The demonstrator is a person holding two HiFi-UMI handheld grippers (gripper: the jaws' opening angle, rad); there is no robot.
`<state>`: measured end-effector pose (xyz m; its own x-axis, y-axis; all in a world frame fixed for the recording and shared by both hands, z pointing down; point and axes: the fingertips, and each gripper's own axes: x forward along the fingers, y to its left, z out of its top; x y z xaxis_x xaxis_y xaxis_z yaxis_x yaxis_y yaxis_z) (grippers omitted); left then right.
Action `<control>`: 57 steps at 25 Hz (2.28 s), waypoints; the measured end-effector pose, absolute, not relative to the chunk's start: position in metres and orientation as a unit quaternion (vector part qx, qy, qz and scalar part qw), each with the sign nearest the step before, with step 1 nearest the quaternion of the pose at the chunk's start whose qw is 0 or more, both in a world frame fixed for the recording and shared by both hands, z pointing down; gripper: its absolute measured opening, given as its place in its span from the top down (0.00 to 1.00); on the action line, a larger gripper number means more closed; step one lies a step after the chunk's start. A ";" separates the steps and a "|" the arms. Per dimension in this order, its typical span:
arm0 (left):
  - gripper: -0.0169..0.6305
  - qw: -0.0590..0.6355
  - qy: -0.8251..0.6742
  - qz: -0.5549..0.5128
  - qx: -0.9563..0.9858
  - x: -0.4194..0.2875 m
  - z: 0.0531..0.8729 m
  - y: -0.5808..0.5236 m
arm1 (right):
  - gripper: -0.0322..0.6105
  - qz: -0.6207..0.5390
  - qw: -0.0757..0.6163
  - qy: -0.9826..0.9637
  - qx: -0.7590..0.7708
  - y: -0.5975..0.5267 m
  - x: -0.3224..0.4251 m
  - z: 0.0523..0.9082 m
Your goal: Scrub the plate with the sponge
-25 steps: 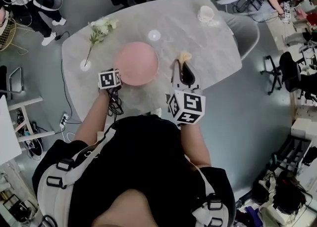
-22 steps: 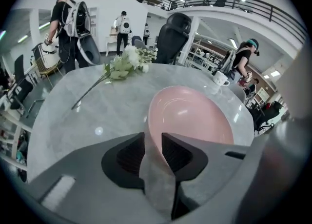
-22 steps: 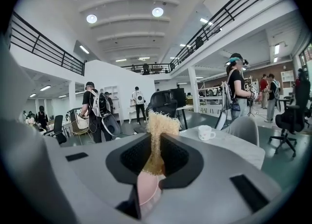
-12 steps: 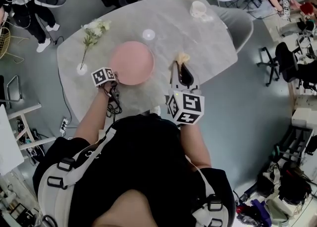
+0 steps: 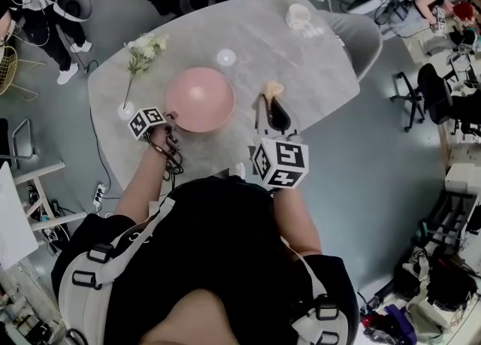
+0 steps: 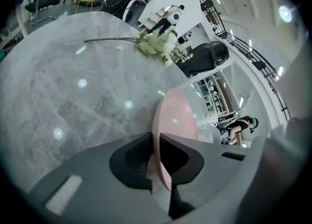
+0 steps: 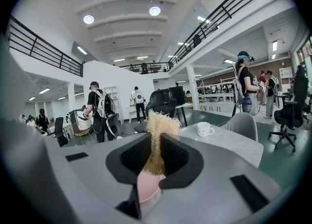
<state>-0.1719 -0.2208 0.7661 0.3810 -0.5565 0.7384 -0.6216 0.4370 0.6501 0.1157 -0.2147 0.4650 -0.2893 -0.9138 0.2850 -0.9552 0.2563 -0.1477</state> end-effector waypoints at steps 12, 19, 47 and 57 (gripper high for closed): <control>0.92 0.541 -0.523 -0.002 0.659 -0.131 0.644 -0.245 | 0.87 0.152 0.073 -0.815 0.554 -0.221 0.082 0.473; 0.92 0.499 -0.507 0.006 0.703 -0.104 0.588 -0.240 | 0.87 0.153 0.090 -0.840 0.512 -0.228 0.058 0.480; 0.92 0.405 -0.448 0.054 0.795 -0.060 0.529 -0.214 | 0.87 0.150 0.195 -0.739 0.627 -0.287 0.108 0.507; 0.92 0.374 -0.444 0.097 0.808 -0.050 0.526 -0.206 | 0.87 0.088 0.192 -0.844 0.493 -0.276 0.036 0.492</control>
<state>-0.0499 -0.2059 0.5262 0.5873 -0.6452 0.4888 -0.7901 -0.3258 0.5192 0.0360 -0.2762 0.4920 -0.4389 -0.7986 0.4117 -0.8666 0.4974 0.0409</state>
